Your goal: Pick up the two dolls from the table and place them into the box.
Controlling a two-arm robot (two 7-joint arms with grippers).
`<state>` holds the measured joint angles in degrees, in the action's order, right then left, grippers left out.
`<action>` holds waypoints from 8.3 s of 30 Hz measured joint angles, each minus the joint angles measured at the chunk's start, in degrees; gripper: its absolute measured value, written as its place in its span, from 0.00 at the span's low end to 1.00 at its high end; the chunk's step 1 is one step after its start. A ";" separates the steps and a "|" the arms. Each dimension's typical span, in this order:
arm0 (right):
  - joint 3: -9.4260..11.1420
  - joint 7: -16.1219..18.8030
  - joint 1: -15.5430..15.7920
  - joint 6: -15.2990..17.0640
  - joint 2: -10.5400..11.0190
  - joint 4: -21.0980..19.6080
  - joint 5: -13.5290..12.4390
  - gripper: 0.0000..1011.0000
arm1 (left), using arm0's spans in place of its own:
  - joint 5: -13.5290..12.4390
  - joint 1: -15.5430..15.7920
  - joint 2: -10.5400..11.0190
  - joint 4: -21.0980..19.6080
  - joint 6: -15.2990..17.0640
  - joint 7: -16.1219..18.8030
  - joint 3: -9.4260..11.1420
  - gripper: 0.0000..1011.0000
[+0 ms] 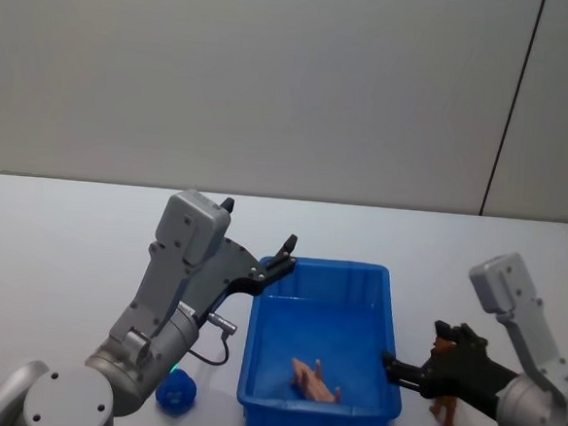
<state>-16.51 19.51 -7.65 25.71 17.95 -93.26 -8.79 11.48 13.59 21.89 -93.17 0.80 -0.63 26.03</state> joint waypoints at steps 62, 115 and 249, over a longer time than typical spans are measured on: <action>1.02 -9.28 0.51 0.72 -1.13 5.18 -1.13 0.32 | 0.00 0.00 0.00 0.00 0.00 0.00 0.00 0.99; 0.29 -1.24 -1.76 -6.45 -1.98 1.14 -0.95 0.99 | 0.00 0.00 0.00 0.00 0.00 0.00 0.00 0.99; 4.88 -0.19 2.60 -13.33 4.70 -1.51 -5.39 0.99 | 6.02 -6.07 8.31 10.97 9.47 -19.98 -4.87 0.29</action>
<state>-11.63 19.32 -5.05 12.37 22.65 -94.77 -14.18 17.50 7.51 30.20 -82.20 10.26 -20.61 21.16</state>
